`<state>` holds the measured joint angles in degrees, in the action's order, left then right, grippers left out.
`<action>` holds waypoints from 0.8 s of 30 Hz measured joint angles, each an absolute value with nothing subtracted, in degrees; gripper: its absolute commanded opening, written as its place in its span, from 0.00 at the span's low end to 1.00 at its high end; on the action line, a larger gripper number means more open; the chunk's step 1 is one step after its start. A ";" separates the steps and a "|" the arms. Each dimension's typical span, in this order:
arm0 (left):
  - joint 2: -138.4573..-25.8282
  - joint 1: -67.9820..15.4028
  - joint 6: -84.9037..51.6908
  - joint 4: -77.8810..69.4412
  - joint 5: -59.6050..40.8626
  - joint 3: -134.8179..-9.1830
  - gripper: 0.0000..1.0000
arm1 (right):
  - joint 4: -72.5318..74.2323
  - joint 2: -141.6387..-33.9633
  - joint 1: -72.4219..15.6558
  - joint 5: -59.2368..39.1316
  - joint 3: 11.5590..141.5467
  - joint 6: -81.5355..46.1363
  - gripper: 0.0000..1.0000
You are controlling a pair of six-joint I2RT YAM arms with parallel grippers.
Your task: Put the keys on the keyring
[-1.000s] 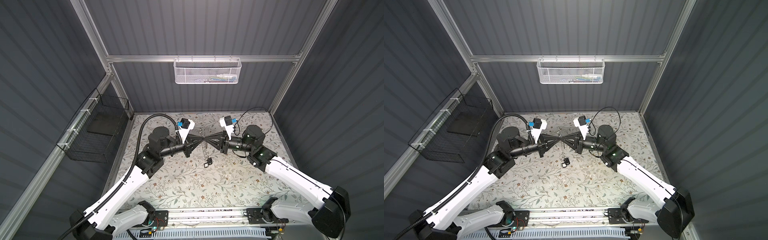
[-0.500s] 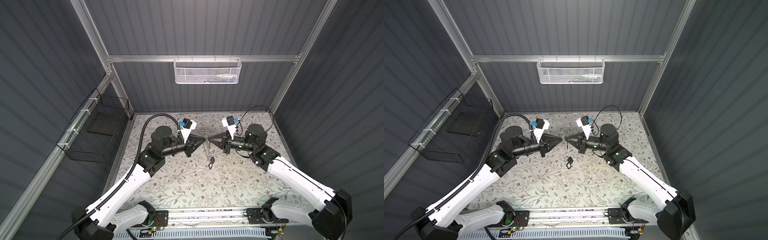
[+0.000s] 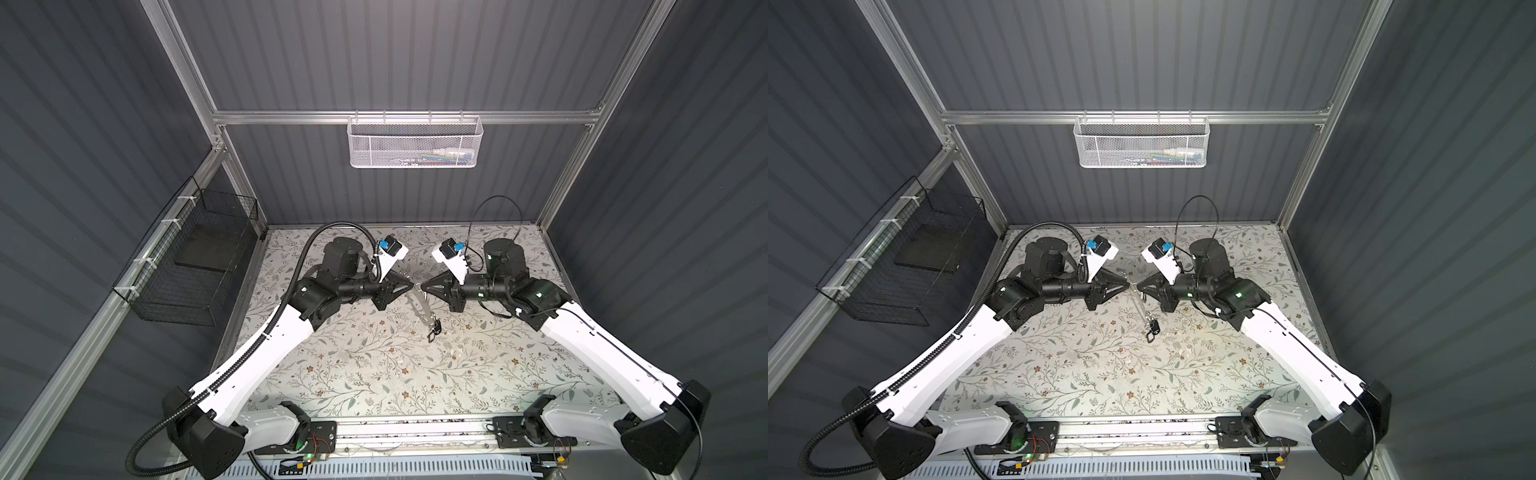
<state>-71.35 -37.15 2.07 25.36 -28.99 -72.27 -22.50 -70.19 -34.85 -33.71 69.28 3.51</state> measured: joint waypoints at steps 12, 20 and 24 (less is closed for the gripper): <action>-71.72 -37.15 4.23 29.28 -30.74 -72.31 0.18 | -31.90 -74.19 -39.53 -25.67 73.21 10.72 0.02; -72.36 -37.15 4.36 29.58 -32.03 -72.31 0.18 | -31.79 -74.08 -40.03 -25.04 73.21 10.96 0.02; -73.01 -37.15 4.36 29.58 -32.45 -72.31 0.17 | -31.75 -73.76 -40.32 -25.06 73.21 10.96 0.02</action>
